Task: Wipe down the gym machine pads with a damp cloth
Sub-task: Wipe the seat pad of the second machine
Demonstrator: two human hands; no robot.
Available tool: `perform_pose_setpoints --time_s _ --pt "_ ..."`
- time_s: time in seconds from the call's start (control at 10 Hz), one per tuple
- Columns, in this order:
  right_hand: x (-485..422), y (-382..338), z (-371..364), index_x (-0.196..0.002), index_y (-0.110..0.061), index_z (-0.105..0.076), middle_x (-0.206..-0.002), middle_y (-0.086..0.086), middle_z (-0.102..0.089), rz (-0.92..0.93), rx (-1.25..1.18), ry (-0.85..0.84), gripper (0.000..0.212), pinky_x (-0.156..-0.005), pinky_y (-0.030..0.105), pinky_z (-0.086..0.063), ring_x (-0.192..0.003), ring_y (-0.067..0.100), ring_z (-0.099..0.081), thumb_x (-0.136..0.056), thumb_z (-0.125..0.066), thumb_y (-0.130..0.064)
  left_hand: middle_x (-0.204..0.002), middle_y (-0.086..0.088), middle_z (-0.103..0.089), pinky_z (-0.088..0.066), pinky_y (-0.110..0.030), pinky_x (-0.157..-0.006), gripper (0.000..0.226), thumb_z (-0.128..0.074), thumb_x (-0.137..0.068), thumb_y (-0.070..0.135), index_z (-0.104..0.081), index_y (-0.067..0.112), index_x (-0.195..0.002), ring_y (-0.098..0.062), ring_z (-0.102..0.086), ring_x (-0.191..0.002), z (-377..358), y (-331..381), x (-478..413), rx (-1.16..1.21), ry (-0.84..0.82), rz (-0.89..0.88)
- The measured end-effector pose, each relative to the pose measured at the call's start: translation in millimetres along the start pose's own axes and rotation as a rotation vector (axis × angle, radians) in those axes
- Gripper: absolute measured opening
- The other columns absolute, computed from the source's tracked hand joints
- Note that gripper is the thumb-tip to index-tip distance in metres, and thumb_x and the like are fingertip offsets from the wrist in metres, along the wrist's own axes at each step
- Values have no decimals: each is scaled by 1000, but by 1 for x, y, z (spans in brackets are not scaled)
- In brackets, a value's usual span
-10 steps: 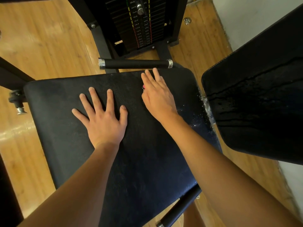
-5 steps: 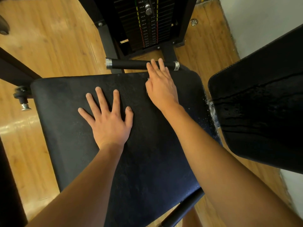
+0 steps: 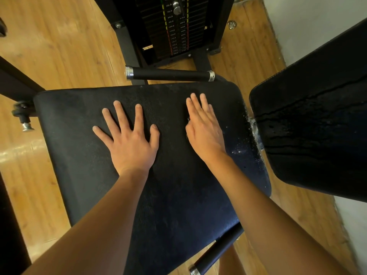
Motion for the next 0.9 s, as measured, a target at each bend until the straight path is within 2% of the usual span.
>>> perform_pose_setpoints --time_s 0.2,0.3,0.6,0.7,0.8,0.9 --pt "-39 -6 1 -160 -8 -25 -169 9 -22 -19 -8 17 59 -126 39 -5 -158 27 -6 -104 -42 -15 -170 -16 -9 -3 -72 -119 65 -30 -102 57 -28 28 -160 -44 -3 -155 0 -1 1 -12 -3 3" --pt "-55 -7 4 -161 -9 -23 -170 8 -20 -28 -9 4 59 -128 40 -5 -159 26 -4 -105 -41 -15 -170 -16 -10 -3 -72 -119 65 -31 -102 56 -29 28 -160 -45 -3 -155 0 -2 0 -16 1 -3" --pt "4 -1 0 -161 -9 -24 -169 7 -21 -71 -39 -5 59 -127 39 -11 -158 24 -3 -105 -41 -19 -170 -15 -10 -4 -72 -119 64 -30 -102 57 -28 29 -160 -44 -4 -155 -2 -3 0 -18 8 -3" --pt "34 0 -2 -160 -8 -26 -168 8 -24 -60 -37 -5 59 -127 38 -9 -157 23 -3 -103 -38 -20 -170 -15 -10 -4 -72 -119 64 -30 -102 57 -29 29 -160 -44 -4 -155 -2 -3 0 -9 16 -8" --pt "25 1 -2 -160 -9 -24 -169 7 -22 -74 -18 17 62 -127 38 -5 -156 21 -1 -100 -30 -23 -170 -16 -11 -4 -72 -119 63 -32 -102 57 -30 29 -159 -45 -5 -155 0 -1 -2 -3 30 -6" --pt "7 -4 -7 -162 -11 -19 -170 6 -17 -75 17 -1 63 -125 37 2 -157 22 0 -101 -31 -23 -170 -15 -12 -4 -72 -119 63 -31 -102 57 -30 29 -159 -44 -5 -155 -3 -2 1 -7 20 -13"
Point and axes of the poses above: each hand's wrist, its own x-axis away from the middle knuckle, its own z-axis out of the back of the hand, y = z × x, the point moved 8 cm from there along -x, towards the middle knuckle
